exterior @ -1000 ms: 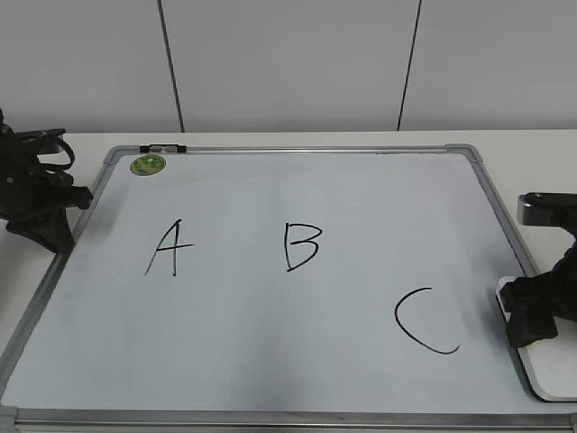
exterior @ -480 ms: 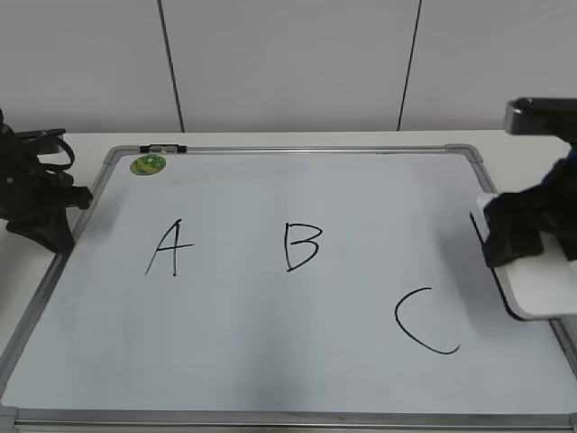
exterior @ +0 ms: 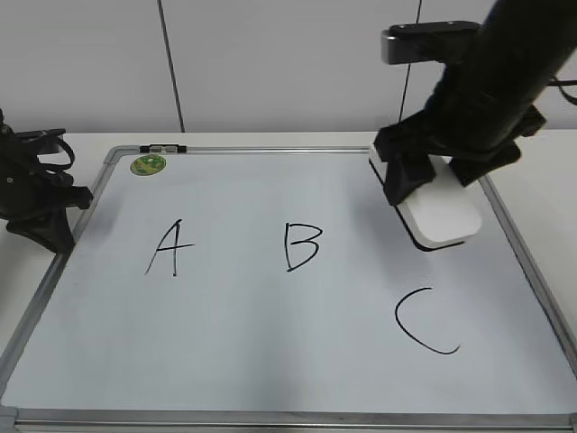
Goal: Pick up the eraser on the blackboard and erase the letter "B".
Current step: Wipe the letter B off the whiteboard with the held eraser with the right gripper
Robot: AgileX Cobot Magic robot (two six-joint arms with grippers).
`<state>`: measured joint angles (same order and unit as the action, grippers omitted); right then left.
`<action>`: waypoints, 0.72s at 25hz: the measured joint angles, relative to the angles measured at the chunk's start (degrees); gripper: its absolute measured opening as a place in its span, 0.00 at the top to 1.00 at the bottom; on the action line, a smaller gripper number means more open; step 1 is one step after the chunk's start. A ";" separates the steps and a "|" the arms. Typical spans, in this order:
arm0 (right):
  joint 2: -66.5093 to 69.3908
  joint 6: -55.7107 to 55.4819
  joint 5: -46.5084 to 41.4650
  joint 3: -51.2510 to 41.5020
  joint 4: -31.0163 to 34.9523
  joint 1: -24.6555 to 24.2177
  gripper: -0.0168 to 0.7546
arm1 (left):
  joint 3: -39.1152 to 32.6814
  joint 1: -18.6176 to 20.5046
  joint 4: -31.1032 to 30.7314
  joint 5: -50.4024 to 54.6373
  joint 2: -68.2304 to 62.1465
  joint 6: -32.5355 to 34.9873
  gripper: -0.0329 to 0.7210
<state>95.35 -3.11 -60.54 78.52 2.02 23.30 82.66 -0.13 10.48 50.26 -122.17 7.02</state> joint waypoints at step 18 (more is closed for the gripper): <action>25.85 0.41 -3.43 20.69 -0.13 1.62 0.26 | 0.13 0.00 0.00 0.22 0.00 0.00 0.94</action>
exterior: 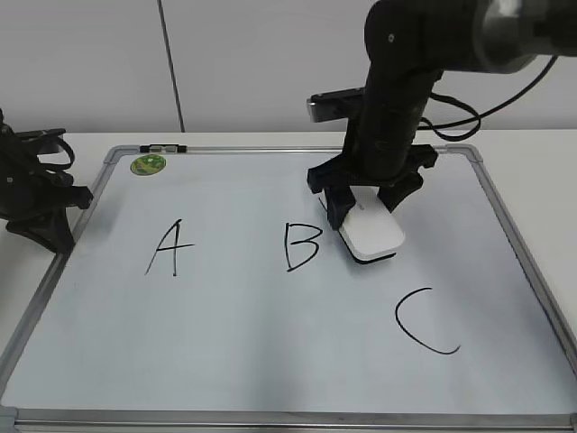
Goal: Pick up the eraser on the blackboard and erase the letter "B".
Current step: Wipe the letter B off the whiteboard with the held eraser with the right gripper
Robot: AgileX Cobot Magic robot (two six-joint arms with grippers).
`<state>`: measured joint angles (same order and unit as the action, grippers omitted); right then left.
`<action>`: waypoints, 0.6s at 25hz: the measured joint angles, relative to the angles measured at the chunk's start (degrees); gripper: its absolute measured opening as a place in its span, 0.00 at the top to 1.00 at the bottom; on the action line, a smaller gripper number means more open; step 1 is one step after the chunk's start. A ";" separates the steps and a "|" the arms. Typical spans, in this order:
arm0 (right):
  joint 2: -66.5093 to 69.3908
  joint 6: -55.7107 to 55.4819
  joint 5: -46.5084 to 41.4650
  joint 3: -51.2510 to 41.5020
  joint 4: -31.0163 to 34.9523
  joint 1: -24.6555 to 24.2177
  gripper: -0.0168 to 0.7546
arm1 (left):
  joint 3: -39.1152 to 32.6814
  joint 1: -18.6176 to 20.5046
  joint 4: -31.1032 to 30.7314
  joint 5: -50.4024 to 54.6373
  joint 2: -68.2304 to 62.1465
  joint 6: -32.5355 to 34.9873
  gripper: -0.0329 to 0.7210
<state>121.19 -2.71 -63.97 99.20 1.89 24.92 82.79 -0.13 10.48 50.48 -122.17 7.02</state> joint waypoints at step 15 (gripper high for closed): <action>12.30 0.24 -0.52 11.80 0.35 0.00 0.26 | 0.00 0.00 -0.10 0.00 0.00 0.00 0.94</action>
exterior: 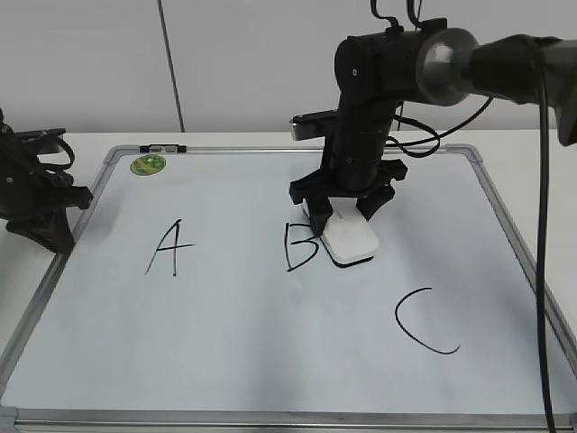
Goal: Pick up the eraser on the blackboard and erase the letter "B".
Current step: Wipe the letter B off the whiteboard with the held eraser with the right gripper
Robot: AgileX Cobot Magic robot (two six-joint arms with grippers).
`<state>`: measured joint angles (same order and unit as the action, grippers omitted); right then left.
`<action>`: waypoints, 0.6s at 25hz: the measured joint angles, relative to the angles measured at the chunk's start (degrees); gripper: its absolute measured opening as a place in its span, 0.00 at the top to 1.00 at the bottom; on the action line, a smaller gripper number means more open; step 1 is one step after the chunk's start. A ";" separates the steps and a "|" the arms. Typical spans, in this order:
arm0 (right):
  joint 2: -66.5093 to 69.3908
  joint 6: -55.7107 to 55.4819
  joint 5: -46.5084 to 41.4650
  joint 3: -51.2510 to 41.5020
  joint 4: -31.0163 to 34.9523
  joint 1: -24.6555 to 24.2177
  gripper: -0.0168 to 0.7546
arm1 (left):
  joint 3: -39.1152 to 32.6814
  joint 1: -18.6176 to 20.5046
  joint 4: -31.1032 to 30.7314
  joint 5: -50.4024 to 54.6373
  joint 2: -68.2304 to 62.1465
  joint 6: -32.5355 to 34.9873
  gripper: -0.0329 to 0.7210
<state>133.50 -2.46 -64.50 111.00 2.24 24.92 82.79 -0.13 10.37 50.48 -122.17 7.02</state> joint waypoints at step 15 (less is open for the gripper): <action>2.68 -0.10 -3.41 4.66 -2.90 9.10 0.26 | 0.00 0.00 -0.10 0.00 0.00 0.00 0.94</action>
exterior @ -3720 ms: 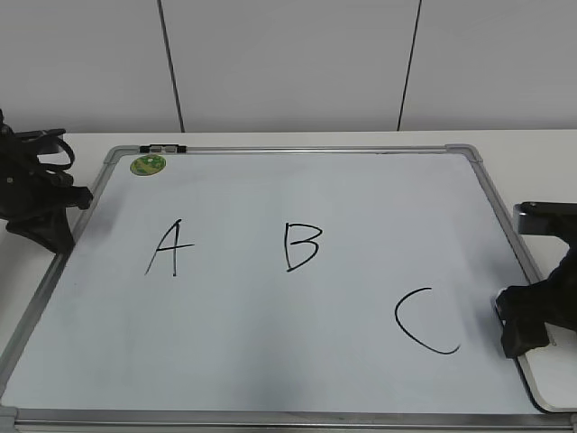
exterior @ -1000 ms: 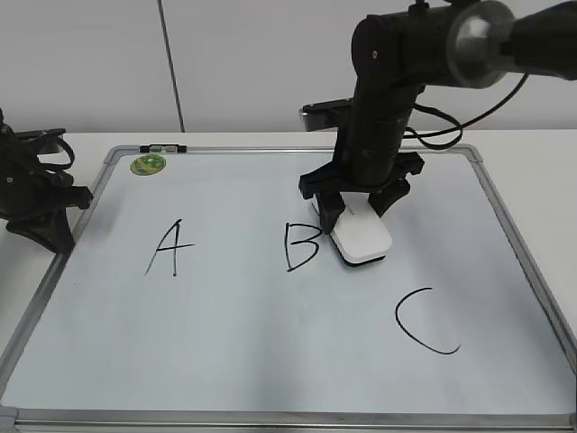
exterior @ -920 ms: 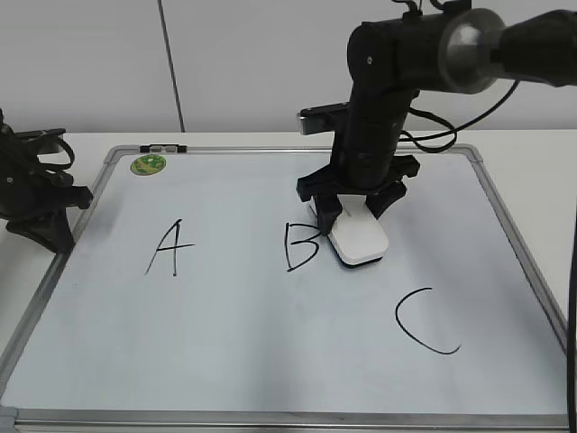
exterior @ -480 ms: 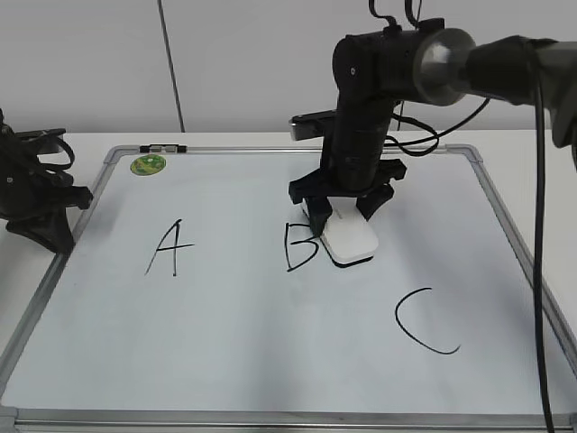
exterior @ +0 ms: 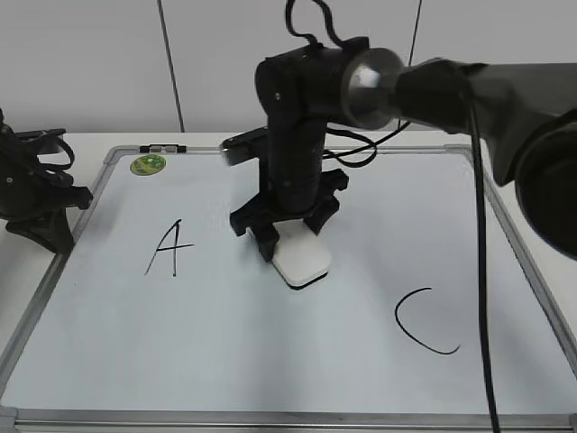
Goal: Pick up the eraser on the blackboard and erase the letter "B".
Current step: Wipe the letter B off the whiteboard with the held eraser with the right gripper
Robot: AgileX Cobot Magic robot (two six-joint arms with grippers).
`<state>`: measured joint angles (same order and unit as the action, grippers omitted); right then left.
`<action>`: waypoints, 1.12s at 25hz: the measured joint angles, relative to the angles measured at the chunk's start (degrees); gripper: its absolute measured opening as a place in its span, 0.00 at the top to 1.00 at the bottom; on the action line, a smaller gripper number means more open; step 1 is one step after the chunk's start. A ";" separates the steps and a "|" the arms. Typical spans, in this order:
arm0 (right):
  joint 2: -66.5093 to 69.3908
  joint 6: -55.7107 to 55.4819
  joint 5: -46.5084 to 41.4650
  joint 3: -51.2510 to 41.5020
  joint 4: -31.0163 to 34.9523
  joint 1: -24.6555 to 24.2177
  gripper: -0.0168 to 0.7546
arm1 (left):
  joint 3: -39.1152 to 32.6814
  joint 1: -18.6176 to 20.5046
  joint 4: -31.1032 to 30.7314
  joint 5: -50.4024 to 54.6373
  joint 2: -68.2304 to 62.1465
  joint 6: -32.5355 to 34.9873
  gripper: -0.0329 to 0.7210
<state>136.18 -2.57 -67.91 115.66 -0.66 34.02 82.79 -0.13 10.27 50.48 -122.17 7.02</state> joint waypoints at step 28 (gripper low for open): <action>0.42 0.57 -1.63 1.63 -8.42 -6.86 0.26 | 0.00 0.00 -0.11 0.00 0.00 -0.09 0.94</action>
<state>136.60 -1.99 -69.54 117.29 -9.08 27.16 82.79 -0.13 10.16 50.48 -122.17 6.93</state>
